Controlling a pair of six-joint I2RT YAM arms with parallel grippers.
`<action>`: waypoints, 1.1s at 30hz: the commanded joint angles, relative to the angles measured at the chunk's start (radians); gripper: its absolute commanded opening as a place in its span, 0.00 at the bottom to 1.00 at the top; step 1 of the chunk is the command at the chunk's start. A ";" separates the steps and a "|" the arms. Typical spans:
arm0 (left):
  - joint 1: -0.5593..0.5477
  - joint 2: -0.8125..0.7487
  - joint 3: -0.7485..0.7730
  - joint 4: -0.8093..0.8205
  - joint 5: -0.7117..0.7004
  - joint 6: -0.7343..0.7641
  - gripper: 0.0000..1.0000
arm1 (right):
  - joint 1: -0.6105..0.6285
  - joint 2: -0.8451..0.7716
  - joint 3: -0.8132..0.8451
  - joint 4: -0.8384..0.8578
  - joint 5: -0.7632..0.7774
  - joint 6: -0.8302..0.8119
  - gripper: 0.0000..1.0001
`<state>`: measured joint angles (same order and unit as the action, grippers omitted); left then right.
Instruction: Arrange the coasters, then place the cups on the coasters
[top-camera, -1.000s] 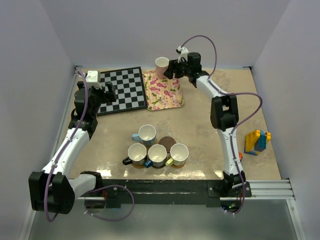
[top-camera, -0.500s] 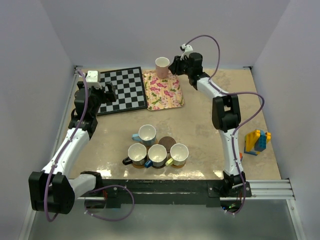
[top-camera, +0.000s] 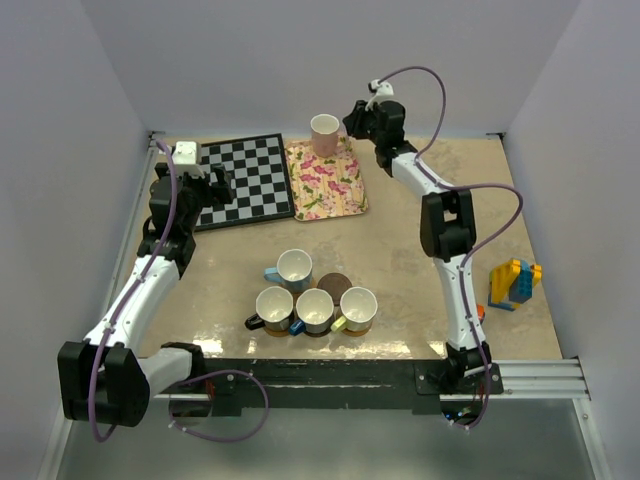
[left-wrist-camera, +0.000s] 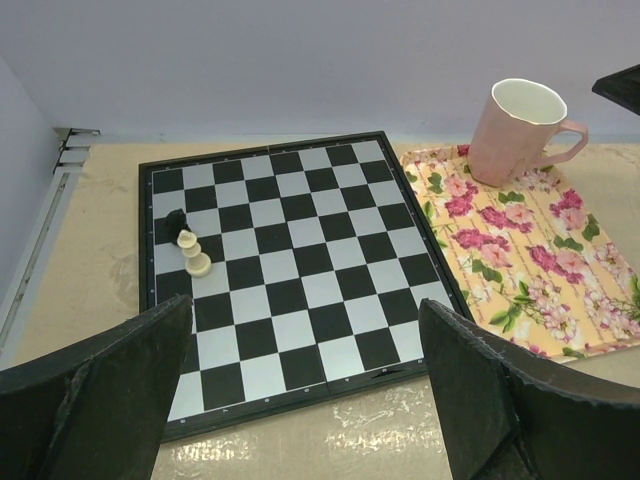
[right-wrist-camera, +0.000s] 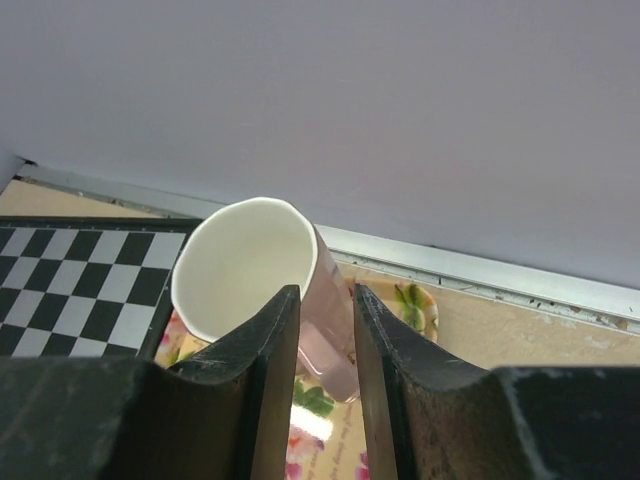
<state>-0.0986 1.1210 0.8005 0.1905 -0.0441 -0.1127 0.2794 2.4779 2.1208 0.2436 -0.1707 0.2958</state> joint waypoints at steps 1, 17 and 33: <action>-0.001 0.000 0.037 0.020 0.012 -0.002 0.99 | -0.005 0.036 0.067 -0.029 0.054 0.003 0.32; -0.001 -0.006 0.037 0.021 0.016 -0.002 0.99 | -0.005 0.044 0.034 -0.032 -0.068 -0.066 0.30; -0.001 -0.003 0.037 0.023 0.029 -0.008 0.99 | 0.029 -0.019 -0.048 -0.085 -0.188 -0.158 0.30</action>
<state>-0.0986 1.1221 0.8005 0.1905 -0.0296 -0.1127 0.2859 2.5446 2.0865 0.1715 -0.3107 0.1837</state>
